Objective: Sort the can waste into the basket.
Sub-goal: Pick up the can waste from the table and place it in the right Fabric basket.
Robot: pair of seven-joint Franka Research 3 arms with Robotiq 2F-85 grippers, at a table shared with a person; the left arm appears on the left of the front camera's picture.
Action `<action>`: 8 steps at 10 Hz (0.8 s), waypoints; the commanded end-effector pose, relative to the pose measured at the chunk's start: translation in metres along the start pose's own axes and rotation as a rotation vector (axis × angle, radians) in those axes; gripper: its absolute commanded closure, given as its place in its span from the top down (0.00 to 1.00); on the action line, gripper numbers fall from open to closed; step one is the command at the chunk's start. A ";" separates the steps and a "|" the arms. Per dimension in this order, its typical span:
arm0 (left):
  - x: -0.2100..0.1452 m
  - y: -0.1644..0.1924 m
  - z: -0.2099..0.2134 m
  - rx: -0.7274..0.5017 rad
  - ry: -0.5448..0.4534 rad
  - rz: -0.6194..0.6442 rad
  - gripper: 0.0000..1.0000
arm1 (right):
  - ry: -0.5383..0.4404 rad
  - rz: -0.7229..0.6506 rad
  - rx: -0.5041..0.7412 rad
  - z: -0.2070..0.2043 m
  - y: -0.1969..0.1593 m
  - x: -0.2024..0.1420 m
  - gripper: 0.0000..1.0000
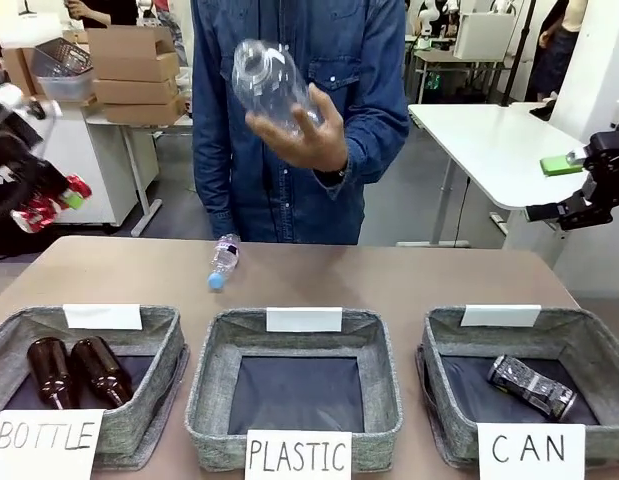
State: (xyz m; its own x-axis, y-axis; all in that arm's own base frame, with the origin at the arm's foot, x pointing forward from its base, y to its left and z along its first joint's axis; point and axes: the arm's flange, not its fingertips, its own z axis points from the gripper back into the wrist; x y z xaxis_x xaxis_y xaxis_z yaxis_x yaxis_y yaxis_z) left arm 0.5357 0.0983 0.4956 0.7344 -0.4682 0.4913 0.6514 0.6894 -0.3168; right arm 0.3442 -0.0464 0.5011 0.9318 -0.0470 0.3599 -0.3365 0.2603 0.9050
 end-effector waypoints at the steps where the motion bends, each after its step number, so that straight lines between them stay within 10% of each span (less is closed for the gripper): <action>1: -0.068 -0.072 0.042 -0.278 0.039 -0.166 0.00 | 0.013 0.018 -0.001 0.001 0.000 -0.001 1.00; 4: -0.133 -0.139 0.052 -0.442 0.076 -0.429 0.00 | 0.013 0.018 -0.001 0.001 0.000 -0.001 1.00; 8: -0.124 -0.146 0.057 -0.452 0.021 -0.357 0.00 | 0.013 0.018 -0.001 0.001 0.000 -0.001 1.00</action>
State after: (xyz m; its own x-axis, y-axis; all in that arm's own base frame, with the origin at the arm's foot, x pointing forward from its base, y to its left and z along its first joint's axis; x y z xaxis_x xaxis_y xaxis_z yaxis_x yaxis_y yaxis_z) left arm 0.3318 0.0882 0.5211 0.4330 -0.6675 0.6057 0.8812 0.1719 -0.4405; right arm 0.3440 -0.0467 0.5011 0.9318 -0.0476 0.3598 -0.3362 0.2601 0.9052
